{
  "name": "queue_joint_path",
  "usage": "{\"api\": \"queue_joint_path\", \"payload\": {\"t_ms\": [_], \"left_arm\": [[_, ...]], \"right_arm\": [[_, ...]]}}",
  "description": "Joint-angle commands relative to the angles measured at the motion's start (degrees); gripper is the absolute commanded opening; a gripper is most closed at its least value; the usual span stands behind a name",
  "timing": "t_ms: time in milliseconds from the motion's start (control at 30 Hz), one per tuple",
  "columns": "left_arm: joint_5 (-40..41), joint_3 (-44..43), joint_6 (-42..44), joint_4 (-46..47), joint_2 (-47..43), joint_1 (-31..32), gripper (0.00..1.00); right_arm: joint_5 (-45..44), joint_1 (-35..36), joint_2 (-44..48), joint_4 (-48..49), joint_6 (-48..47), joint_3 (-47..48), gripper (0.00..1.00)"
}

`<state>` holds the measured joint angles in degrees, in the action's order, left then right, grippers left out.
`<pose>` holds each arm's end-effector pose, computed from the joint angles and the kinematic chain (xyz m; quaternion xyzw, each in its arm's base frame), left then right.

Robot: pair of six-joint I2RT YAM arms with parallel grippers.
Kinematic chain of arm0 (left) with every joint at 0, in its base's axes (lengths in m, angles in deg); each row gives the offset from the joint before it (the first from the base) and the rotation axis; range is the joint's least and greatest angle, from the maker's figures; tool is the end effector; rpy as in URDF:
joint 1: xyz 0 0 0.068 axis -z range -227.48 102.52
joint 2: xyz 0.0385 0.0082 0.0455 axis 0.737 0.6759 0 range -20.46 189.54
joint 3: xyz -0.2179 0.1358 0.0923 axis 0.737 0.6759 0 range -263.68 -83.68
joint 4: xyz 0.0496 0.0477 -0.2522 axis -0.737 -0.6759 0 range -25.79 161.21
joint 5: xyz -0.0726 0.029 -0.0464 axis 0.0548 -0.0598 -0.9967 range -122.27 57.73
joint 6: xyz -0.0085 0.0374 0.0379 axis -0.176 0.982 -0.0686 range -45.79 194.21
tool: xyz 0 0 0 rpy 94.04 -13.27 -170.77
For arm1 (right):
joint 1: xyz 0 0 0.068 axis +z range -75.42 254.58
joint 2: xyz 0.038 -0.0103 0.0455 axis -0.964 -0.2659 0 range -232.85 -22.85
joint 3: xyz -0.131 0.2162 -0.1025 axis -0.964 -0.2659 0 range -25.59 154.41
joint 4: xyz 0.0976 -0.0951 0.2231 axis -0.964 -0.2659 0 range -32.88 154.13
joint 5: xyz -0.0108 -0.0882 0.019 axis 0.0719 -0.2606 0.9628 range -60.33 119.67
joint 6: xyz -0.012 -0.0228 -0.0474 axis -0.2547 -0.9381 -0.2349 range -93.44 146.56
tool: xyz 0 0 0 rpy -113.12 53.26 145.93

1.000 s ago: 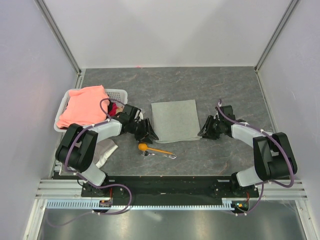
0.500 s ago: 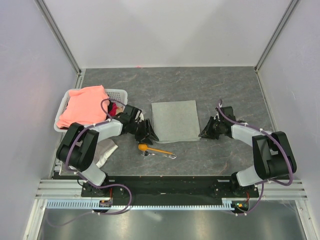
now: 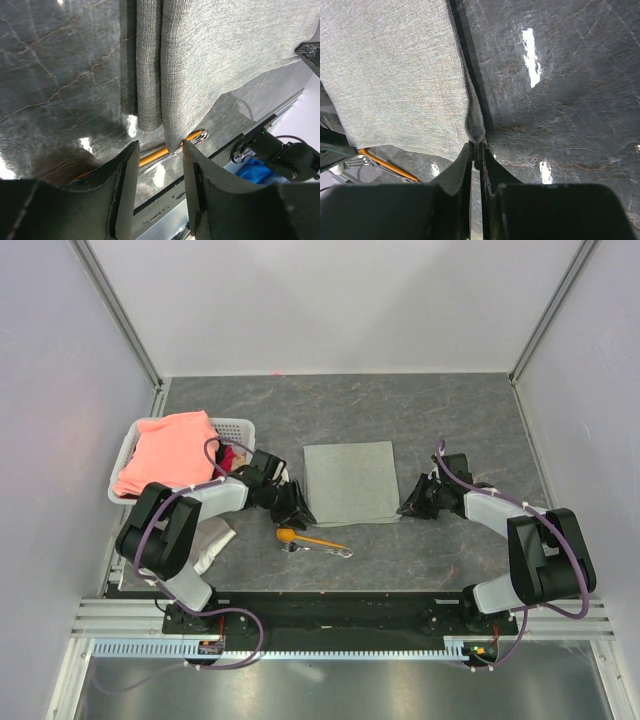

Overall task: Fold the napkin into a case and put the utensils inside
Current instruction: Fold the rectangle-folded napkin at the center of the board.

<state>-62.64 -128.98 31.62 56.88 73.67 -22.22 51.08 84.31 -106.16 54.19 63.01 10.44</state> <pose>0.2571 -0.1412 0.1386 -0.0814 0.9372 -0.3364 0.0437 0.2516 0.0563 0.1463 0.1668 0.9292 0.2727 0.1852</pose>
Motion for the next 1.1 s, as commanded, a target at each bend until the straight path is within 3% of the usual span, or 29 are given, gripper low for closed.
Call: {"api": "queue_joint_path", "payload": {"t_ms": [0,467,500,533,733,900,1067], "left_arm": [[0.58,-2.86,-1.79,0.70,0.88,0.23,0.45],[-0.83,-3.04,-3.73,2.29,0.79,0.50,0.24],[-1.00,-3.22,-3.64,2.37,1.06,0.50,0.20],[-1.18,-3.57,-3.64,2.72,1.06,0.41,0.08],[-2.85,-8.04,-3.55,2.20,-2.02,-1.17,0.02],[-4.87,-21.47,-4.87,1.50,0.52,-4.77,0.02],[-4.34,-40.02,-4.26,1.41,11.93,-7.49,0.02]], "right_arm": [[0.92,-0.16,1.04,0.53,-0.23,-0.44,0.08],[1.62,-0.16,0.95,0.70,-0.32,-0.44,0.06],[1.62,-0.24,0.95,0.62,-0.41,-0.44,0.06],[1.71,-0.25,1.13,0.44,-0.50,-0.26,0.04],[2.67,-0.42,4.29,-4.82,-1.81,6.58,0.00],[3.64,-1.65,-0.79,-7.29,-2.43,20.00,0.00],[4.69,-2.70,-14.04,-7.03,-2.87,34.08,0.00]]}}
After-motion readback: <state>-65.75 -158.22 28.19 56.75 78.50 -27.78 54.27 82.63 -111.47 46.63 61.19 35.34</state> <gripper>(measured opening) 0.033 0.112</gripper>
